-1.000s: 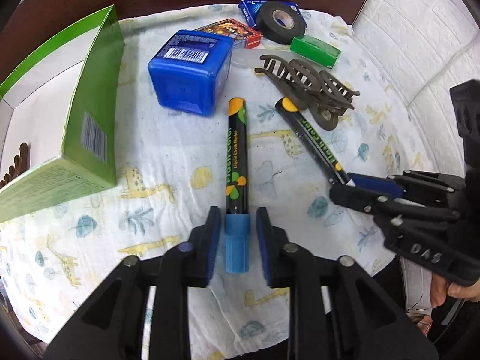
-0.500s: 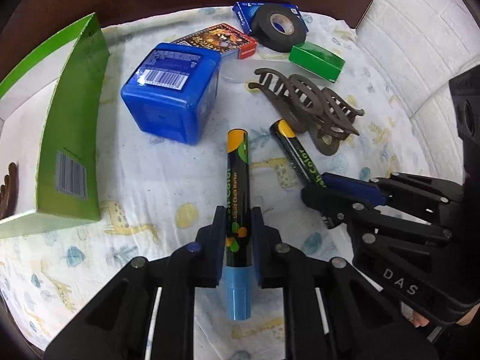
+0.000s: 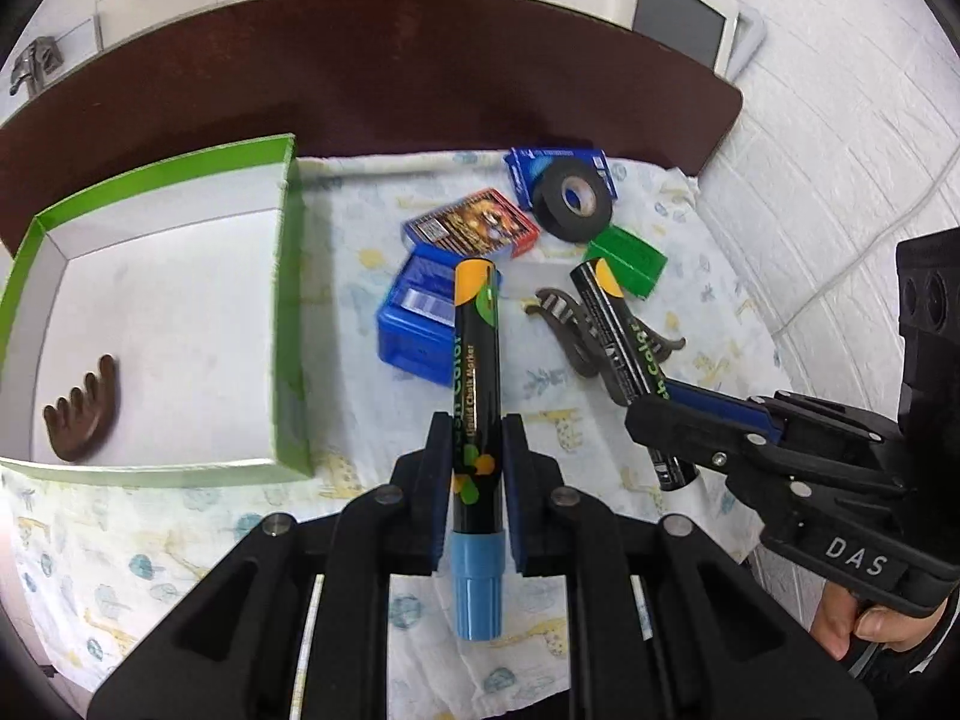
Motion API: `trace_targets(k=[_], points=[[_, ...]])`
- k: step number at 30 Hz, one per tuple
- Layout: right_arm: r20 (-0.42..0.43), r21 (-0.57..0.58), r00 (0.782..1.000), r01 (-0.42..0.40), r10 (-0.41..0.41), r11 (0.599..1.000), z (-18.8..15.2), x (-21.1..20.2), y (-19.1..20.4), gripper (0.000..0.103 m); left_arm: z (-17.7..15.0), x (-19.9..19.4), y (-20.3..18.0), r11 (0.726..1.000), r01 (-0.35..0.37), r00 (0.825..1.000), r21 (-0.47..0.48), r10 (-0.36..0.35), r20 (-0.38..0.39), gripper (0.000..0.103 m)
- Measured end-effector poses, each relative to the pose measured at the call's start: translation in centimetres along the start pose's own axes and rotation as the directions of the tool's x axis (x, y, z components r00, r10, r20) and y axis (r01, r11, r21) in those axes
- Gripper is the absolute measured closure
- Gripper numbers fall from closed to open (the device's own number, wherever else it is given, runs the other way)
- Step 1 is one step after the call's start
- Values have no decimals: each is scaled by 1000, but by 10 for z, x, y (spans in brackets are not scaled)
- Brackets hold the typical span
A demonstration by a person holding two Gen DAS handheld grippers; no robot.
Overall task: Organize rigid objects
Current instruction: 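Carry both markers over the green box with both grippers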
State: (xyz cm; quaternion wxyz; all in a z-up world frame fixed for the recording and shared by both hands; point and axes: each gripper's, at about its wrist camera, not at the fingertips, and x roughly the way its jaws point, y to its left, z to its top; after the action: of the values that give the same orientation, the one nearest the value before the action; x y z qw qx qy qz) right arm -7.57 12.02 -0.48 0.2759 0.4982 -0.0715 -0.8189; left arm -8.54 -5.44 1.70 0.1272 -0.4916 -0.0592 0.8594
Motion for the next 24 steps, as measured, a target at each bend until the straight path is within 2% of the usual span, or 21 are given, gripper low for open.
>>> trace_targets(k=[3, 6, 10, 12, 16, 20, 24], points=[[35, -31, 999, -40, 41, 999, 19, 0, 22, 85, 6, -23, 27, 998, -42, 998, -38, 44, 50, 89], [52, -84, 995, -77, 82, 993, 39, 7, 54, 85, 12, -44, 58, 991, -111, 988, -80, 119, 99, 89], [48, -134, 990, -124, 131, 983, 63, 29, 97, 85, 18, -51, 103, 976, -160, 980, -146, 175, 99, 89], [37, -142, 990, -130, 137, 981, 74, 46, 115, 85, 21, -50, 126, 968, -163, 980, -191, 182, 86, 89], [7, -119, 994, -104, 106, 987, 88, 89, 136, 85, 30, -36, 153, 956, -170, 979, -241, 192, 74, 89], [-55, -87, 997, -60, 56, 994, 91, 134, 145, 85, 32, -7, 172, 946, -188, 980, -265, 199, 15, 89], [-89, -91, 996, -12, 4, 996, 88, 161, 148, 85, 29, 14, 190, 938, -184, 983, -294, 181, -35, 89]])
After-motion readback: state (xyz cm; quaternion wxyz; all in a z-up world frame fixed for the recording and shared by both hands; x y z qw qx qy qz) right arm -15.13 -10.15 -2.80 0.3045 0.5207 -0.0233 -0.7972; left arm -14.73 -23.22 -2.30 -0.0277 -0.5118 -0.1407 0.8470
